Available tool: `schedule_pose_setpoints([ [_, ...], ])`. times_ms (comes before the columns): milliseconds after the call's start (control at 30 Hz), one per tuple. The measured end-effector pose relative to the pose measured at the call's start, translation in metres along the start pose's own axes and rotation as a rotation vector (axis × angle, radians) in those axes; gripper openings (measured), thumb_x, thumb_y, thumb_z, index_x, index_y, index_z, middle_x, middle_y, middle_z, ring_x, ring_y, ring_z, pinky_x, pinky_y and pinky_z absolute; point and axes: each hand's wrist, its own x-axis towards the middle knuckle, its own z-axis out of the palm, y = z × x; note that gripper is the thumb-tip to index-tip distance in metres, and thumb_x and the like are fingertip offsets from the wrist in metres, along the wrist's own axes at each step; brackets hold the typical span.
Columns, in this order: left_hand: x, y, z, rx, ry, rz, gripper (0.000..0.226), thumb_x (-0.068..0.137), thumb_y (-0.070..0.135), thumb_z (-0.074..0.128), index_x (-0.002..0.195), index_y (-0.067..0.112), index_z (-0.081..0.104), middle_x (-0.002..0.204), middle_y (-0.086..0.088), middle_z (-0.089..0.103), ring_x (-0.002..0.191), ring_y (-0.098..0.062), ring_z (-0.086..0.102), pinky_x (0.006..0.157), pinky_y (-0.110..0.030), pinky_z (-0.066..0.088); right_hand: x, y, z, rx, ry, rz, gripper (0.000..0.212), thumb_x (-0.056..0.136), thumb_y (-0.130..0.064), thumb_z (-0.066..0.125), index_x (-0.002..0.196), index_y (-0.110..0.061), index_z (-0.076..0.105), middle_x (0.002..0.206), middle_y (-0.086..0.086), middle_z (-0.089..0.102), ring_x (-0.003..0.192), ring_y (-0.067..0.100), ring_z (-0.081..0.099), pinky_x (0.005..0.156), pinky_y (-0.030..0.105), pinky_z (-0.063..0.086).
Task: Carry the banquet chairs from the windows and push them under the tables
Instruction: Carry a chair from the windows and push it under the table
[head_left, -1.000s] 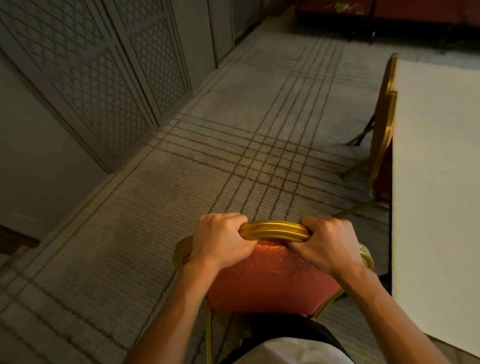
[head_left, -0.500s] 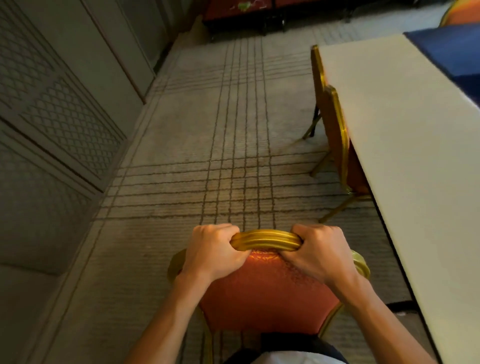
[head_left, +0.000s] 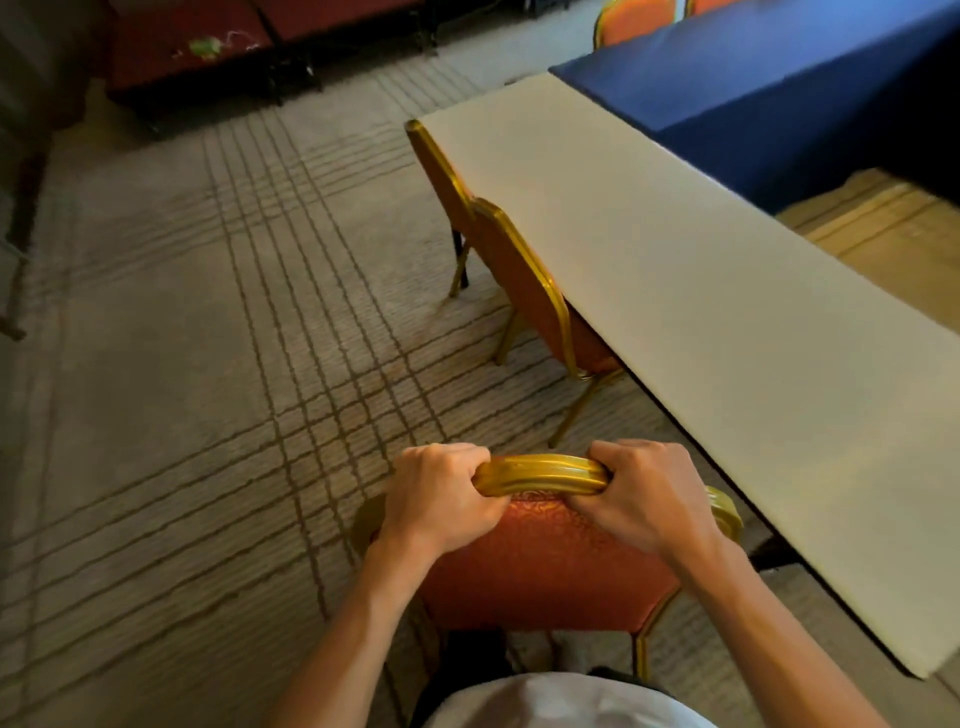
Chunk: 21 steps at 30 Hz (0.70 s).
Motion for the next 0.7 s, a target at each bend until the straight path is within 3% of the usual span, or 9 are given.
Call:
schedule_pose_setpoints([
  [100,0.045,-0.027,0.003,-0.065,-0.045,0.141,0.045,0.076,0.043,0.073,0.054,0.029,0.036,0.052,0.009,0.048,0.050,-0.014,0.053,0.049,-0.028,0.035,0.016,-0.008,0.002,-0.096,0.056,0.137,0.037,0.074,-0.058,0.062,0.059,-0.027,0.047,0.054,-0.011,0.047,0.055,0.016,0.060,0.054,0.031,0.043],
  [167,0.069,-0.035,0.003,-0.105,-0.062,0.220,0.047,0.076,0.043,0.074,0.054,0.030,0.036,0.054,0.006,0.054,0.052,-0.016,0.055,0.050,-0.029,0.039,0.021,-0.015,0.000,-0.126,0.099,0.205,0.039,0.073,-0.060,0.059,0.058,-0.028,0.041,0.053,-0.013,0.041,0.053,0.017,0.059,0.052,0.029,0.039],
  [367,0.145,-0.026,0.013,-0.150,-0.158,0.445,0.049,0.077,0.043,0.076,0.053,0.030,0.036,0.051,0.014,0.038,0.048,-0.013,0.049,0.053,-0.025,0.030,0.038,-0.011,-0.013,-0.193,0.213,0.428,0.037,0.069,-0.061,0.051,0.057,-0.028,0.038,0.052,-0.004,0.054,0.052,0.022,0.061,0.049,0.030,0.041],
  [500,0.190,-0.003,0.033,-0.168,-0.231,0.568,0.049,0.076,0.049,0.076,0.053,0.033,0.036,0.052,0.009,0.052,0.052,-0.017,0.056,0.057,-0.026,0.032,0.040,0.011,-0.018,-0.214,0.218,0.580,0.040,0.067,-0.062,0.048,0.060,-0.023,0.054,0.059,0.000,0.064,0.060,0.026,0.066,0.055,0.033,0.045],
  [633,0.232,0.026,0.059,-0.160,-0.311,0.610,0.040,0.077,0.053,0.072,0.056,0.024,0.054,0.059,0.003,0.063,0.060,-0.022,0.063,0.061,-0.033,0.046,0.046,0.051,-0.021,-0.251,0.252,0.660,0.033,0.067,-0.055,0.063,0.060,-0.024,0.054,0.059,0.003,0.065,0.060,0.032,0.066,0.054,0.032,0.041],
  [700,0.250,0.040,0.071,-0.173,-0.352,0.633,0.040,0.077,0.054,0.069,0.053,0.029,0.049,0.059,0.003,0.064,0.061,-0.021,0.063,0.061,-0.031,0.044,0.048,0.069,-0.020,-0.247,0.271,0.707,0.033,0.066,-0.053,0.067,0.058,-0.027,0.048,0.057,0.002,0.064,0.059,0.032,0.065,0.053,0.031,0.039],
])
